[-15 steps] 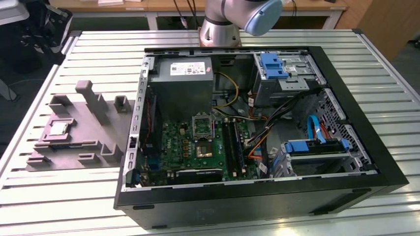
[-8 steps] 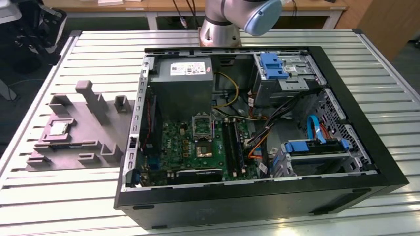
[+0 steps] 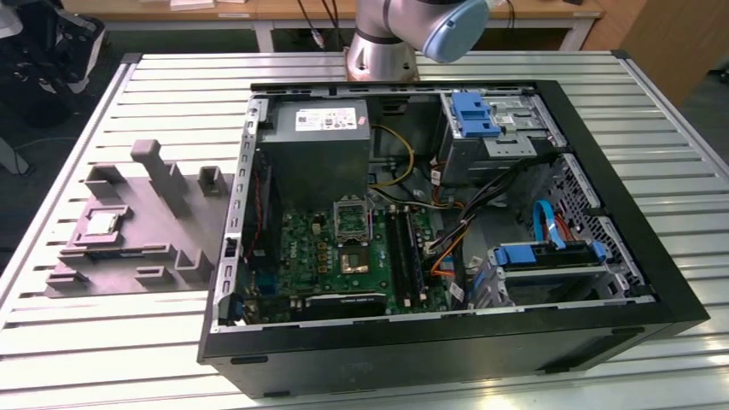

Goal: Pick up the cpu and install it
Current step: 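Reach for the cpu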

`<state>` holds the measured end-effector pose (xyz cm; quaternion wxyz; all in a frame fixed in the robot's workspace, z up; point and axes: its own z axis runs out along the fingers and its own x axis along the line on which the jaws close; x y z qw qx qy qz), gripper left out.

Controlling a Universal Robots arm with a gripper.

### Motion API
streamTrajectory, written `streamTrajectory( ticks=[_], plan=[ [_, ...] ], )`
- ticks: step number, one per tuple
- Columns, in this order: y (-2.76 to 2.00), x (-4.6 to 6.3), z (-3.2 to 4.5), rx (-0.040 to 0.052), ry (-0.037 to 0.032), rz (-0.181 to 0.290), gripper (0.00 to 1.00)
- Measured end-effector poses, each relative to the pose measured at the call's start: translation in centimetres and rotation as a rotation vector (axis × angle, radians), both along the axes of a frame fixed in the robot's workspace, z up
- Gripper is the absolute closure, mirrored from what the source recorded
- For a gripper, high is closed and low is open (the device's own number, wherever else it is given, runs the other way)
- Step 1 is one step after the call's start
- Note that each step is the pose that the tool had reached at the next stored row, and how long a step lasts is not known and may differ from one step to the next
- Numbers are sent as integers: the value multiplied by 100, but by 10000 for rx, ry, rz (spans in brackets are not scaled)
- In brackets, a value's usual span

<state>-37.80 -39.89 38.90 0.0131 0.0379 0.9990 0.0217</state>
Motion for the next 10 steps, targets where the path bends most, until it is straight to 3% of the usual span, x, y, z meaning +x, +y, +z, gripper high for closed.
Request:
streamTrajectory(
  ticks=[10],
  plan=[
    [0, -110, -7, 0, 0, 0, 89]
  ],
)
